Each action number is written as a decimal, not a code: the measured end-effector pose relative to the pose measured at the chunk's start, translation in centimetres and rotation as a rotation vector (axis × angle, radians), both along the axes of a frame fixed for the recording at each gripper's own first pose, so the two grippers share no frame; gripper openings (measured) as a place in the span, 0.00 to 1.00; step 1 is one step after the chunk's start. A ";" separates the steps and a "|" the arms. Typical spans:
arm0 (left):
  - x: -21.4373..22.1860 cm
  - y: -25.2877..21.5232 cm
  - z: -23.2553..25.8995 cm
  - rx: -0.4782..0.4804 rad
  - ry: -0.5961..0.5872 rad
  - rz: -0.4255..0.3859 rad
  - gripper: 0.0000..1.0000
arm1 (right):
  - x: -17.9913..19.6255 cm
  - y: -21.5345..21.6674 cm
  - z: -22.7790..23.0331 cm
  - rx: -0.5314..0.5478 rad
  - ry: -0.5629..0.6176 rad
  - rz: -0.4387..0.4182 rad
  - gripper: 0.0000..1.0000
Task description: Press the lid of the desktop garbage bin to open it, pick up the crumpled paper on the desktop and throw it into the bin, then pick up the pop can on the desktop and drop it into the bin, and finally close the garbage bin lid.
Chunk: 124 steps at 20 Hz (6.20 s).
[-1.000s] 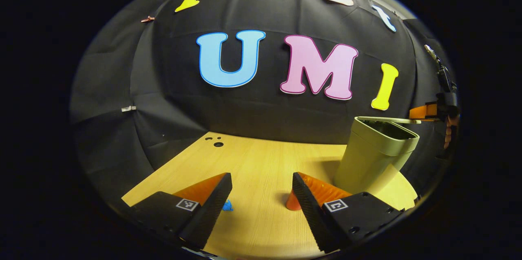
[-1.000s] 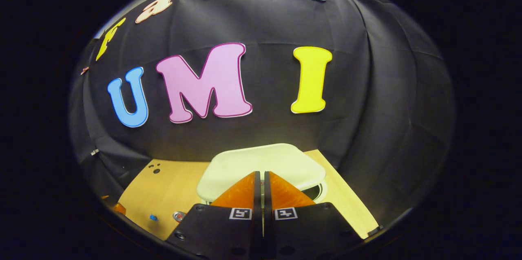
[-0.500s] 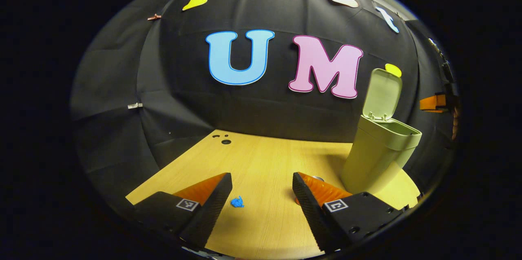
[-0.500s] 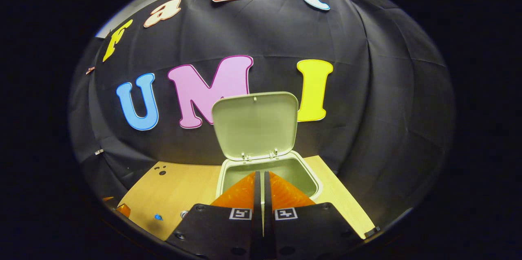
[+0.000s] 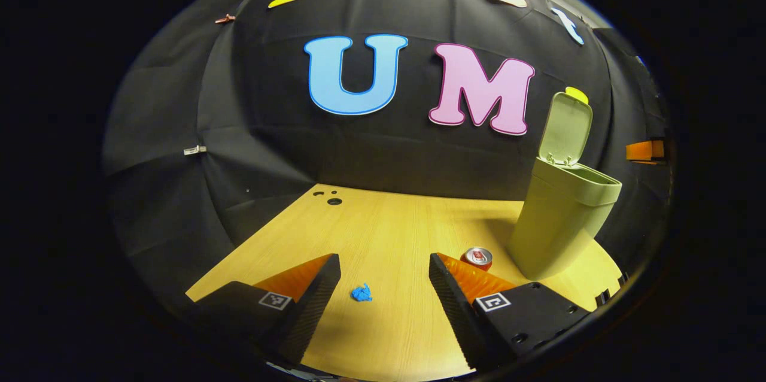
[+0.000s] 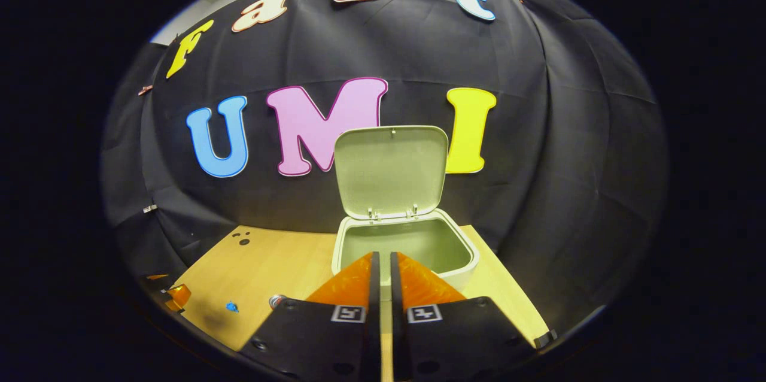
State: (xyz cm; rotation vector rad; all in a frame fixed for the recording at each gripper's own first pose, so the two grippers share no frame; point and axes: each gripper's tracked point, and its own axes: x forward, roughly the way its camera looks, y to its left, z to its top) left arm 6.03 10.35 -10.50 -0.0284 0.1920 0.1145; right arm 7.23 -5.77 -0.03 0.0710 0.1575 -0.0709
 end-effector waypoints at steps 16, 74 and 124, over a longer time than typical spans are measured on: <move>7.9 3.1 -12.9 0.052 0.265 -0.004 0.96 | -1.4 3.2 -5.3 -0.070 0.103 0.093 1.00; 14.8 -22.4 13.7 0.048 -0.069 -0.524 0.34 | -4.5 -3.8 -10.3 -0.009 0.136 -0.015 0.99; -0.4 -3.6 3.0 0.033 0.020 -0.092 0.97 | 0.9 10.6 -15.6 -0.061 0.209 0.327 0.98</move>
